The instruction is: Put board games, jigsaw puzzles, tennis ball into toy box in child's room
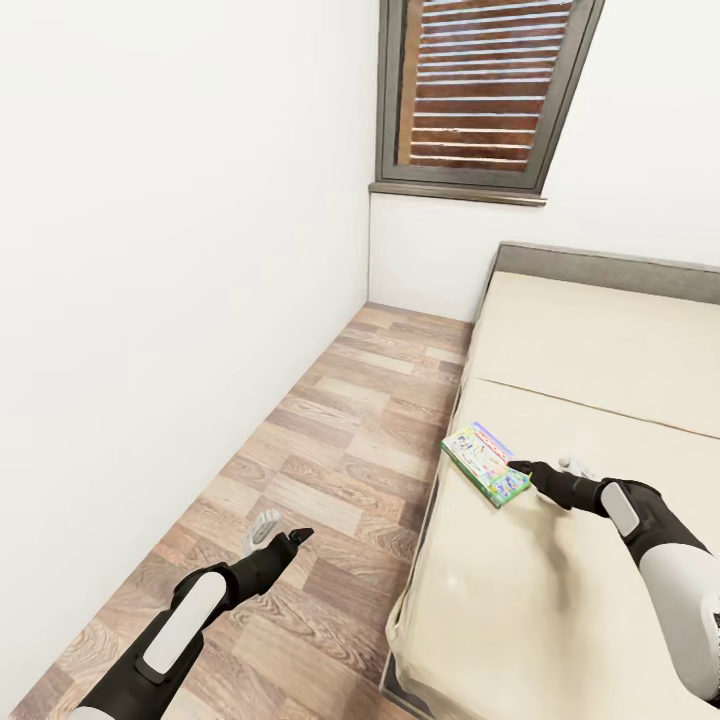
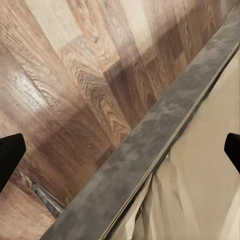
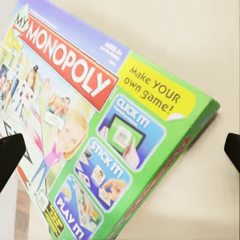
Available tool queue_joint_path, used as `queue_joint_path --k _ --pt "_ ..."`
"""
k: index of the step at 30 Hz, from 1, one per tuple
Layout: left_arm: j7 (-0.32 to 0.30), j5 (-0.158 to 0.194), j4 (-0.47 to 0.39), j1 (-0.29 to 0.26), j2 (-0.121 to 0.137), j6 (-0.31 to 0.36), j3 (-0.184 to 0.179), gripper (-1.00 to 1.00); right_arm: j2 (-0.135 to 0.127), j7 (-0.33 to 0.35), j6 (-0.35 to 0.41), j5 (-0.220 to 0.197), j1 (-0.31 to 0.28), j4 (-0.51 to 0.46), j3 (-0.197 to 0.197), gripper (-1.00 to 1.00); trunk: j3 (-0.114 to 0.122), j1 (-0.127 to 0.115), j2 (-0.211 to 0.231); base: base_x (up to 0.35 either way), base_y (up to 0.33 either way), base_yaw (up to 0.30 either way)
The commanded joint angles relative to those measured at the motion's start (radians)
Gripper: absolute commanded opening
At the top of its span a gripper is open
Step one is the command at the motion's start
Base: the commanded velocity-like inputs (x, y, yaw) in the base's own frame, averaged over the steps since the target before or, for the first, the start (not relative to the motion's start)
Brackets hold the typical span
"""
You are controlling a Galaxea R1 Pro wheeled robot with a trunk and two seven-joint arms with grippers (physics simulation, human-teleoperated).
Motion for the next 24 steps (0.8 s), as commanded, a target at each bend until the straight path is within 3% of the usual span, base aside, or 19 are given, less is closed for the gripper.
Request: queue_joint_path --k 1,11,24 --pt "0.009 0.01 -0.002 -0.001 0.001 0.0 -0.003 1.0 0.0 0.002 0.008 -0.002 -0.001 -0.001 -0.006 1.0 -0.001 0.0 0.0 0.0 0.0 0.156" --pt "0.009 0.01 -0.002 -0.001 0.001 0.0 -0.003 1.0 0.004 0.001 0.007 -0.001 0.0 -0.001 -0.005 1.0 -0.001 0.0 0.0 0.0 0.0 0.182" --pt "0.009 0.01 -0.002 -0.001 0.001 0.0 -0.003 1.0 0.003 0.006 0.008 -0.001 0.0 -0.001 -0.004 1.0 -0.001 0.0 0.0 0.0 0.0 0.044"
